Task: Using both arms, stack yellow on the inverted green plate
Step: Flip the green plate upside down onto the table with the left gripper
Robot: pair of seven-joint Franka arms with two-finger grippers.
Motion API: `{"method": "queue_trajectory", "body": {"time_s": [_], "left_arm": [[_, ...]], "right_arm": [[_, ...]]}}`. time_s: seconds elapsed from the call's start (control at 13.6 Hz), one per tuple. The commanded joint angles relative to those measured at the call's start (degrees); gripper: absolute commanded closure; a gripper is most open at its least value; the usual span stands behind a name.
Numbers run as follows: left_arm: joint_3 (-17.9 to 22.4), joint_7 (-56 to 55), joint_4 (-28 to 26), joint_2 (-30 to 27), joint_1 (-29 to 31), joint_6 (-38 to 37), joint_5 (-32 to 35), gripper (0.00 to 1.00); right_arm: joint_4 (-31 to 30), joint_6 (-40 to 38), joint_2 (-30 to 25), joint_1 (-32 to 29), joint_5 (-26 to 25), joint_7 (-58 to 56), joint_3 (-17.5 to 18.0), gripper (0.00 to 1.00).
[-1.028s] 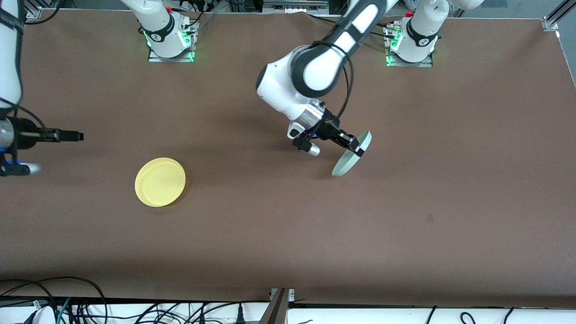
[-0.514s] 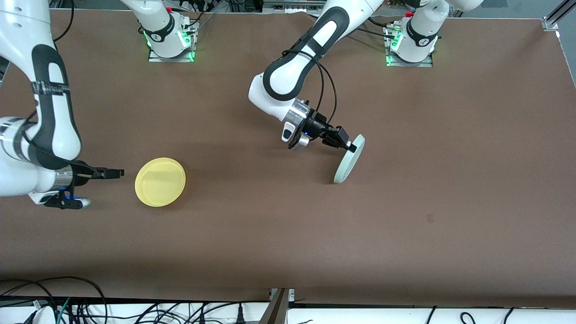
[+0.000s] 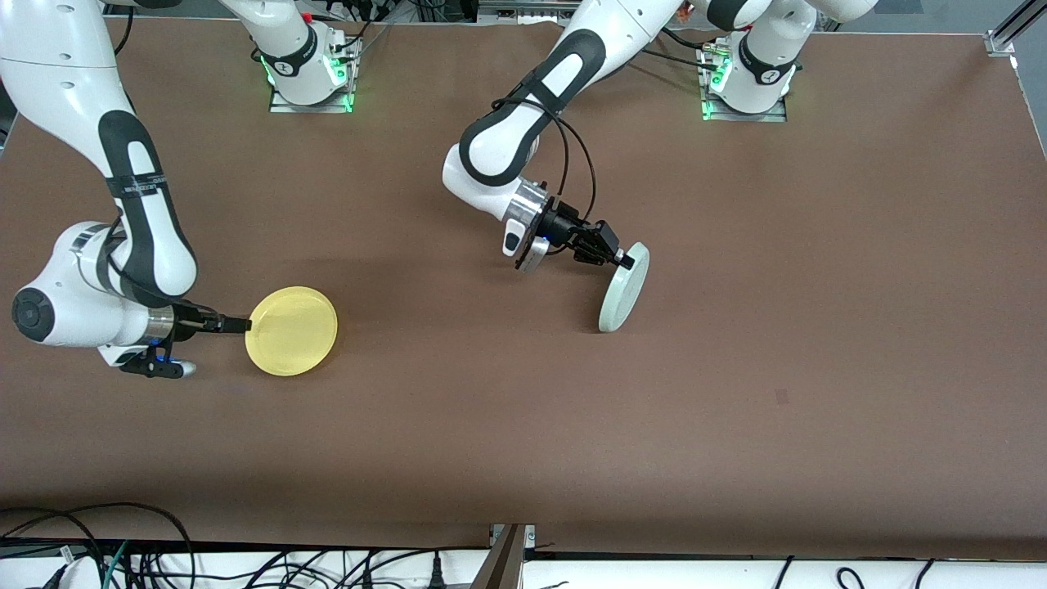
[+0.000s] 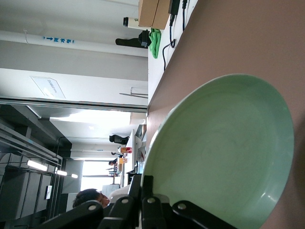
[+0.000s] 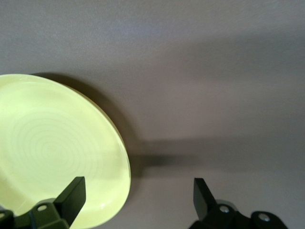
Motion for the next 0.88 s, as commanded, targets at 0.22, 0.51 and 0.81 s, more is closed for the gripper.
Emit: {"method": "queue_trajectory", "body": {"time_s": [0.22, 0.51, 0.81], "left_arm": [[-0.18, -2.97, 2.79, 2.5, -2.24, -1.06, -3.28, 1.0], [-0.71, -2.89, 4.1, 2.5, -2.42, 0.6, -4.41, 1.0], [-0.8, -3.41, 11.73, 2.23, -1.9, 5.51, -15.89, 0.0]], "right_arm": [[-5.42, 7.58, -0.21, -0.34, 3.53, 0.37, 1.75, 0.0], [-5.77, 8.03, -0.12, -0.34, 3.53, 0.37, 1.75, 0.0], [-6.65, 9.08, -0.12, -0.34, 3.53, 0.29, 1.75, 0.0]]}}
